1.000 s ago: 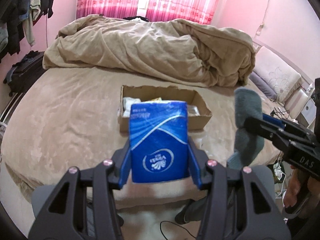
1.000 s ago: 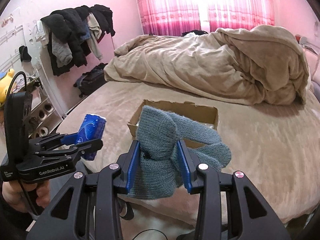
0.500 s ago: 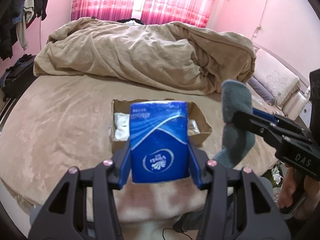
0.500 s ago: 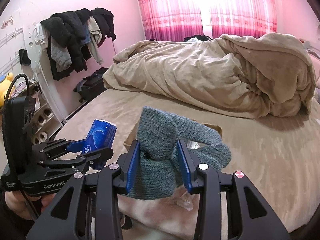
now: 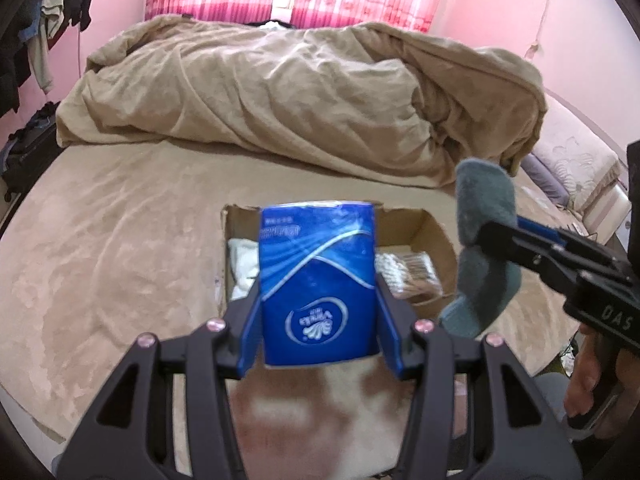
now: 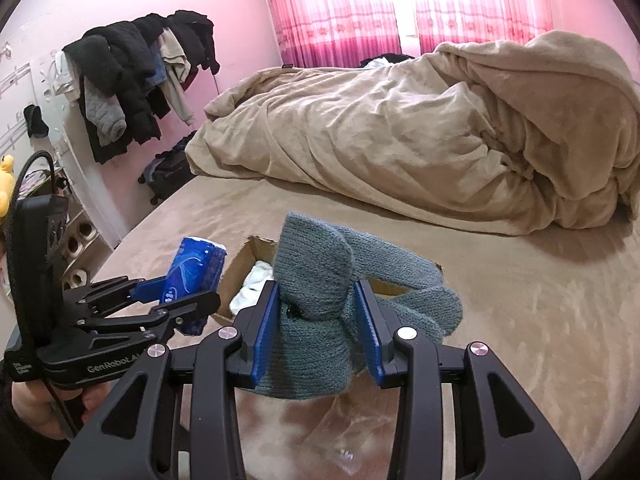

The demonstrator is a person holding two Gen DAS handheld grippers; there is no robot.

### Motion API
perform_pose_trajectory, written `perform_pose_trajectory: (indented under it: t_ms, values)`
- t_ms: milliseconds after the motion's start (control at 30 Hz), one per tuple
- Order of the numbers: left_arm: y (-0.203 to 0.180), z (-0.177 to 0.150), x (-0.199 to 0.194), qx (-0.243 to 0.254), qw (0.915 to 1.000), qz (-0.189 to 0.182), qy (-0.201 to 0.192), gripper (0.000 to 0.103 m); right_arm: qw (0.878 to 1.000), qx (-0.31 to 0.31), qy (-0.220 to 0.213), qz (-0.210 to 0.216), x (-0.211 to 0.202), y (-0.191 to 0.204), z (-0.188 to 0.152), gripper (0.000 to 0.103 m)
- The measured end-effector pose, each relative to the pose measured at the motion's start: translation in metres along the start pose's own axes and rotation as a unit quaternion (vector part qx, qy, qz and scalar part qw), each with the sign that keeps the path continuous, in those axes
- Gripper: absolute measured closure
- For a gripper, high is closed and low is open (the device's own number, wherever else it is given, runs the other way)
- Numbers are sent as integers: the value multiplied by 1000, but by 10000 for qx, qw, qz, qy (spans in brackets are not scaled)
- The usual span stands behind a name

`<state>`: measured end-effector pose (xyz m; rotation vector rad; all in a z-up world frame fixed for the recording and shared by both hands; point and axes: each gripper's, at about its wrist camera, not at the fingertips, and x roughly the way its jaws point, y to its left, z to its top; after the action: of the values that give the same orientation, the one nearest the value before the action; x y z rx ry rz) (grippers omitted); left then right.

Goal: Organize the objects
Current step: 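Carry the blue pack over the box with the left tool while the right tool carries the grey sock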

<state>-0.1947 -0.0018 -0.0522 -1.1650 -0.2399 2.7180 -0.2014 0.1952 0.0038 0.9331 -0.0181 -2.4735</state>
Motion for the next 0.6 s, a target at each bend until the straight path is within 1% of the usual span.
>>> perform_pose_trajectory:
  t_ms: [133,367,600]
  values:
    - [3,2,24,16,9999,23,105,53,10000,46,32,21,18,-10,4,63]
    - [8,4,54,-55,9997,48,220,53,9999,118,37,1,47,-25,12,63]
    - [12,0,84,-92,9991,94,397,53,9996,174,213,54,81,-32,6,63]
